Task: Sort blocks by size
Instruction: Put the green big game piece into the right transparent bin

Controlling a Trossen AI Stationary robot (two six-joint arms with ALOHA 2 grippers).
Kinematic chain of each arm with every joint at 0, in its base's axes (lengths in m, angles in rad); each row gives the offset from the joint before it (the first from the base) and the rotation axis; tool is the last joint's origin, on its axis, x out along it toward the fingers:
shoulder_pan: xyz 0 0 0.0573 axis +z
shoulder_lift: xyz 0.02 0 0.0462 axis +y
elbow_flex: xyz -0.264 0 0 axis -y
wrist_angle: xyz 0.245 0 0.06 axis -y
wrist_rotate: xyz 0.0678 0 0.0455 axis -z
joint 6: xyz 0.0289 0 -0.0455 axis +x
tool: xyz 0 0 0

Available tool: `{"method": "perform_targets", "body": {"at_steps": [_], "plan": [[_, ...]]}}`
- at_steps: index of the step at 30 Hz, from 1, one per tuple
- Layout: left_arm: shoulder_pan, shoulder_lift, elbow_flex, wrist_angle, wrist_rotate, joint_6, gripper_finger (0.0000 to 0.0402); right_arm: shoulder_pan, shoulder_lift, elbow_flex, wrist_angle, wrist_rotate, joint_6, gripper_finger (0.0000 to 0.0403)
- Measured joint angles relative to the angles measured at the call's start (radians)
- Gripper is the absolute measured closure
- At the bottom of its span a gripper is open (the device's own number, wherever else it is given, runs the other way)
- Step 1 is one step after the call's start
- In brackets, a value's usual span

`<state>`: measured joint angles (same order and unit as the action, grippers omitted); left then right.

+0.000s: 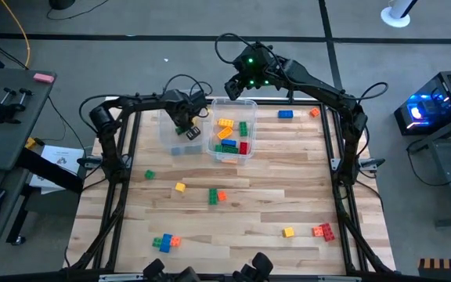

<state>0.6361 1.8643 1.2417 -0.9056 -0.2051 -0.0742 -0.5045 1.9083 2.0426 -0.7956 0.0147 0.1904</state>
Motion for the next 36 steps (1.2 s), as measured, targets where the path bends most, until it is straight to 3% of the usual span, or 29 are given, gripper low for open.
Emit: {"method": "perform_targets", "body": {"at_steps": [12,19,24,30,36], "plan": [[0.015,-0.262,0.096,0.028,-0.042,-0.054,0.0348,-0.004,-0.037,-0.001,0.13,-0.016,-0.053,0.0185],[-0.098,-0.444,0.099,0.36,0.073,-0.009,0.0348,-0.013,-0.131,-0.001,0.17,-0.023,-0.113,0.0185],[-0.195,-0.412,0.098,0.545,0.076,0.023,0.0348,-0.024,-0.196,-0.001,0.172,-0.022,-0.124,0.0185],[-0.309,-0.254,0.098,0.651,0.123,-0.017,0.0347,-0.028,-0.234,0.0,0.115,-0.015,-0.147,0.0185],[-0.365,-0.164,0.096,0.662,0.122,-0.056,0.028,-0.028,-0.236,0.0,0.051,-0.012,-0.146,0.0185]]}}
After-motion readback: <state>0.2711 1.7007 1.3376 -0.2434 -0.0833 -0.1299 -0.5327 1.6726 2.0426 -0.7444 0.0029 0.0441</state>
